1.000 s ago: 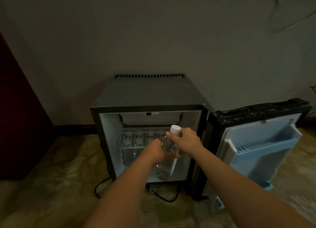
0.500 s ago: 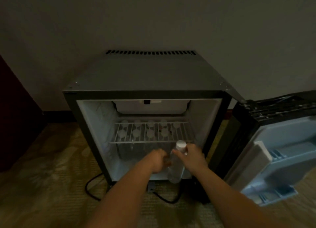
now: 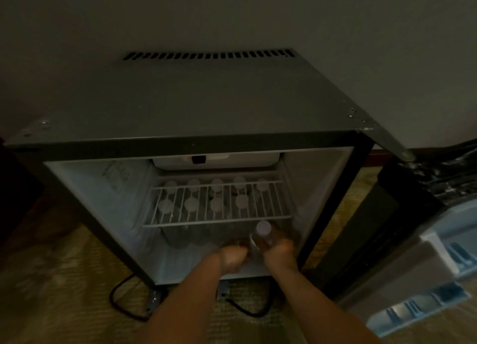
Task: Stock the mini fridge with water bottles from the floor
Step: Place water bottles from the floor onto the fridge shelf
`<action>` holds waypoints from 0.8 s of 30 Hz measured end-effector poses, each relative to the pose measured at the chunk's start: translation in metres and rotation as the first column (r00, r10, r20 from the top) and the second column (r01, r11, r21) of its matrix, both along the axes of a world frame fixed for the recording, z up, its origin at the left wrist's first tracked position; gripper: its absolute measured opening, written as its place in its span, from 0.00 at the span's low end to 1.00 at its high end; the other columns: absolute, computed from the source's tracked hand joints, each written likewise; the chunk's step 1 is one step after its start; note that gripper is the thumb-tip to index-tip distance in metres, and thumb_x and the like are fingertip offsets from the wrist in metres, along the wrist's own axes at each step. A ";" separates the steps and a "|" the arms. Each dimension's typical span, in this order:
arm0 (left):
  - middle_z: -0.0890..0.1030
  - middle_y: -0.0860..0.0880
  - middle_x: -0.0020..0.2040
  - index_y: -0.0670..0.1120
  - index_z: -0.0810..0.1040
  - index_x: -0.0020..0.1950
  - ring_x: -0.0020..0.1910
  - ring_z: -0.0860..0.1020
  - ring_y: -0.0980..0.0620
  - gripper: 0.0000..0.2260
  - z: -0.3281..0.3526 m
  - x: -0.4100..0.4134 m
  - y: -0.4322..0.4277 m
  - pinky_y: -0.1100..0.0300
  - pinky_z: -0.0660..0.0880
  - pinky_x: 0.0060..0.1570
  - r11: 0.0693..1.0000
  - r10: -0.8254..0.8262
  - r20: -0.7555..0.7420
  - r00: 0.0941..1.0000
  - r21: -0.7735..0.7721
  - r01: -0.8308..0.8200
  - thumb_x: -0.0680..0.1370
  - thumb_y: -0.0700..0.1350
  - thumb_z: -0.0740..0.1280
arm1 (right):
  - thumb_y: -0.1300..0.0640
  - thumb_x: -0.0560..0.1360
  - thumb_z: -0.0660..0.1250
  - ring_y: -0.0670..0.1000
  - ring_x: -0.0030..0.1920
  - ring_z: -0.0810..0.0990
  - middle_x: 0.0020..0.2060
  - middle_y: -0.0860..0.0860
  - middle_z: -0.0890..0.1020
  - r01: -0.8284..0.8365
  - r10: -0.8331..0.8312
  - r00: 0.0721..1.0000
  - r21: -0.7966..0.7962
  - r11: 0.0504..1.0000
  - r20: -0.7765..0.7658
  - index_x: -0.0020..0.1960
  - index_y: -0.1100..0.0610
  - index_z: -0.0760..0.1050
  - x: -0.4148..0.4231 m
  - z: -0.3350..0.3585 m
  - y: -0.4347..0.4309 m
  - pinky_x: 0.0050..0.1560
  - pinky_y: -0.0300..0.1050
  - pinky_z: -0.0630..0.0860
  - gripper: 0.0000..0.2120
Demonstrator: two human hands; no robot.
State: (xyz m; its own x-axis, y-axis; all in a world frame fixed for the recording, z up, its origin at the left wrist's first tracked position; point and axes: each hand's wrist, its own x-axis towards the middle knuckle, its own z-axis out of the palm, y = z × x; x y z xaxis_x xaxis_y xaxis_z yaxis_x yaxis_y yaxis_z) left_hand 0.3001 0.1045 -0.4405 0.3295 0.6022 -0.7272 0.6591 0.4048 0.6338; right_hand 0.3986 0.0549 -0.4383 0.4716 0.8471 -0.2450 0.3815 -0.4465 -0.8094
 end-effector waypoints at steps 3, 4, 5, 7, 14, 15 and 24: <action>0.75 0.48 0.46 0.48 0.73 0.49 0.50 0.73 0.51 0.11 -0.007 0.007 0.001 0.57 0.66 0.52 0.970 0.216 0.144 0.966 -0.141 -0.196 0.82 0.48 0.53 | 0.63 0.78 0.63 0.57 0.63 0.74 0.62 0.58 0.76 -0.002 0.001 1.000 -0.055 0.998 -0.021 0.65 0.65 0.72 0.003 -0.008 0.008 0.39 0.20 0.64 0.16; 0.75 0.49 0.45 0.49 0.73 0.46 0.48 0.73 0.51 0.11 -0.009 0.008 0.003 0.57 0.66 0.51 0.956 0.267 0.182 0.946 -0.172 -0.236 0.82 0.49 0.53 | 0.61 0.78 0.62 0.56 0.63 0.75 0.63 0.57 0.76 0.000 -0.004 0.999 -0.093 0.996 -0.039 0.65 0.64 0.71 0.004 -0.008 0.011 0.40 0.25 0.65 0.16; 0.75 0.49 0.43 0.49 0.72 0.44 0.45 0.73 0.52 0.12 -0.011 0.010 0.004 0.57 0.66 0.49 0.942 0.311 0.221 0.924 -0.198 -0.270 0.82 0.49 0.53 | 0.59 0.79 0.62 0.56 0.63 0.75 0.62 0.57 0.76 0.018 -0.025 0.998 -0.117 0.993 -0.059 0.64 0.64 0.72 0.006 -0.009 0.016 0.42 0.30 0.66 0.16; 0.76 0.48 0.45 0.50 0.72 0.43 0.43 0.73 0.53 0.11 -0.014 0.014 0.006 0.56 0.66 0.52 0.914 0.388 0.264 0.883 -0.236 -0.331 0.82 0.48 0.54 | 0.55 0.80 0.60 0.55 0.64 0.74 0.63 0.58 0.77 0.026 -0.025 1.000 -0.136 0.990 0.012 0.63 0.63 0.73 0.010 -0.006 0.025 0.50 0.36 0.64 0.16; 0.75 0.44 0.63 0.46 0.71 0.63 0.59 0.72 0.47 0.14 -0.022 0.018 0.011 0.50 0.67 0.61 0.865 0.488 0.336 0.806 -0.314 -0.392 0.82 0.49 0.54 | 0.54 0.81 0.57 0.55 0.70 0.68 0.70 0.57 0.69 0.065 -0.055 0.997 -0.201 0.977 0.057 0.73 0.60 0.60 0.005 -0.019 0.031 0.61 0.38 0.62 0.23; 0.75 0.44 0.65 0.46 0.71 0.65 0.61 0.72 0.47 0.15 -0.023 0.019 0.012 0.50 0.67 0.62 0.865 0.488 0.346 0.801 -0.315 -0.391 0.82 0.48 0.54 | 0.55 0.81 0.55 0.54 0.71 0.66 0.71 0.56 0.67 0.054 -0.039 0.997 -0.214 0.975 0.074 0.75 0.59 0.57 0.004 -0.019 0.031 0.62 0.37 0.59 0.24; 0.64 0.50 0.74 0.51 0.60 0.74 0.72 0.65 0.50 0.19 -0.020 0.031 0.007 0.50 0.65 0.64 0.907 0.420 0.349 0.838 -0.191 -0.375 0.82 0.50 0.53 | 0.60 0.81 0.55 0.57 0.73 0.63 0.73 0.60 0.63 0.002 -0.015 0.999 -0.258 0.966 -0.048 0.74 0.64 0.59 0.024 -0.039 0.049 0.68 0.42 0.60 0.22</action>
State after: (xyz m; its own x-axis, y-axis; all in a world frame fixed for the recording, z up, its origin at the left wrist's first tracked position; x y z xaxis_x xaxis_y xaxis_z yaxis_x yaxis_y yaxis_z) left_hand 0.3310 0.1114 -0.4600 0.3385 0.6632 -0.6675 0.1492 0.6626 0.7339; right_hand 0.4231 0.1037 -0.4773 0.4602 0.7482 -0.4779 0.3398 -0.6458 -0.6838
